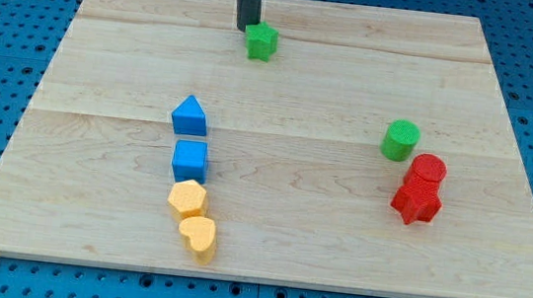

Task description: Move the green star close to the green circle

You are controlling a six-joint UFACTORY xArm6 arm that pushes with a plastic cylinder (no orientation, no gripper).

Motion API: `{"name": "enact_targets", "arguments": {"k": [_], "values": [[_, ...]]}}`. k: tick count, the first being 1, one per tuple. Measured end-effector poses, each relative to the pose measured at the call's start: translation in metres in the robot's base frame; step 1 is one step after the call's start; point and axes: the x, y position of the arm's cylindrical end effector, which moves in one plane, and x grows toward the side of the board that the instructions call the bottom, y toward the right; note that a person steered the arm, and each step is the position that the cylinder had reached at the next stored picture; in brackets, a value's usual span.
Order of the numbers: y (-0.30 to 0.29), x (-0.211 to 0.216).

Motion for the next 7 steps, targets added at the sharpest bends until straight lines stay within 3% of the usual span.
{"name": "enact_targets", "arguments": {"k": [2, 3, 4, 5, 7], "values": [[0.079, 0.058], [0.041, 0.061], [0.042, 0.085], [0.122, 0.101], [0.160, 0.130]]}}
